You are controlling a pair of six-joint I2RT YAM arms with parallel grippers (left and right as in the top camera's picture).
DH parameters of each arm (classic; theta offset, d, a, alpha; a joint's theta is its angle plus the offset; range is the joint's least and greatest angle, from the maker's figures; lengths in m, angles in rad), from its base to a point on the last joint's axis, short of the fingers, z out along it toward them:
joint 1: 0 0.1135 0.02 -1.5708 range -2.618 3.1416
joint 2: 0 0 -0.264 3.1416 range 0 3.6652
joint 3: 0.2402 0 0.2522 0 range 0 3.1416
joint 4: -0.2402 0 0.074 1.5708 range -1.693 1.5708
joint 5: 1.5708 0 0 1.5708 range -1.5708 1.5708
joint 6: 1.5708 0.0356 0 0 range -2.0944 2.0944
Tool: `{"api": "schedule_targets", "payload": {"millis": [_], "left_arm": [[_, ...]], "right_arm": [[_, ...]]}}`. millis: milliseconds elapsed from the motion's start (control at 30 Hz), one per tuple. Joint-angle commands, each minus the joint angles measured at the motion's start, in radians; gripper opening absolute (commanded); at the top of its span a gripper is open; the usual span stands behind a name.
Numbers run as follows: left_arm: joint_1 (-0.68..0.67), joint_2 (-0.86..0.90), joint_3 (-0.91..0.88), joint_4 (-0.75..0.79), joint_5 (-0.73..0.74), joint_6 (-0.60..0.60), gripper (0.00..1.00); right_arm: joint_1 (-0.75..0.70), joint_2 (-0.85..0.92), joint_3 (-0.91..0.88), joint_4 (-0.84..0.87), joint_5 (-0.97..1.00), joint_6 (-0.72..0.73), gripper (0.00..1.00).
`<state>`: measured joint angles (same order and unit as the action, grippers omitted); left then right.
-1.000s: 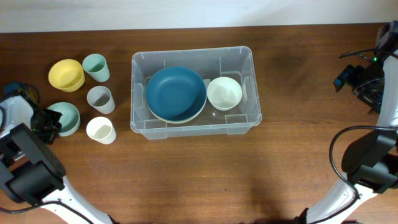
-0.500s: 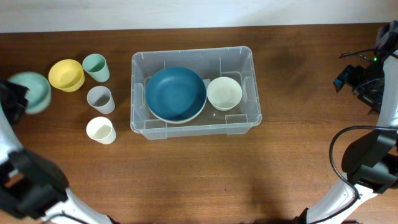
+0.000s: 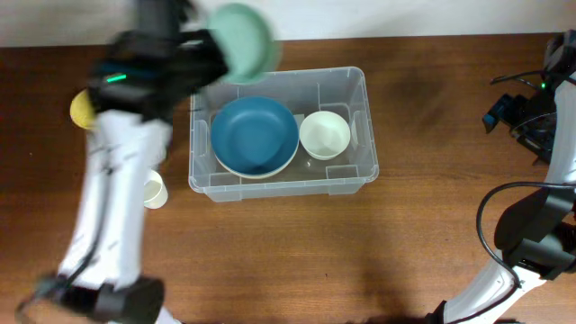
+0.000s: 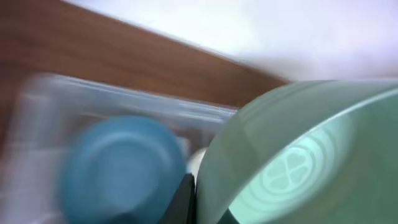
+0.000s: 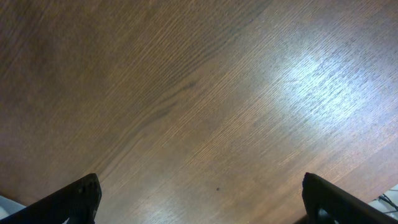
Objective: Pack container
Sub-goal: 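Lift the light-green bowl and carry it over the bin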
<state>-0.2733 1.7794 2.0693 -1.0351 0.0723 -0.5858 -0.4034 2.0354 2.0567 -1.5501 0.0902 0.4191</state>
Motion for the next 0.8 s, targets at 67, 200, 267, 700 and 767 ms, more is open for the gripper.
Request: {"api": "schedule_targets", "payload": {"millis": [67,200,267,700,767], "left_arm": [[-0.167,0.227,-0.005,0.071,0.007,0.019,0.01],[-0.21,0.353,-0.005,0.085,0.008,0.019,0.01],[-0.216,0.392,-0.005,0.085,0.008,0.019,0.01],[-0.243,0.52,-0.005,0.084,0.004,0.019,0.01],[-0.25,0.541,-0.005,0.085,0.007,0.019,0.01]], "right_arm": [[-0.003,0.002,-0.004,0.0,0.016,0.008,0.99],[-0.003,0.002,-0.004,0.0,0.016,0.008,0.99],[-0.003,0.002,-0.004,-0.001,0.016,0.008,0.99],[-0.003,0.002,-0.004,0.0,0.016,0.008,0.99],[-0.003,0.002,-0.004,-0.001,0.016,0.008,0.99]]}}
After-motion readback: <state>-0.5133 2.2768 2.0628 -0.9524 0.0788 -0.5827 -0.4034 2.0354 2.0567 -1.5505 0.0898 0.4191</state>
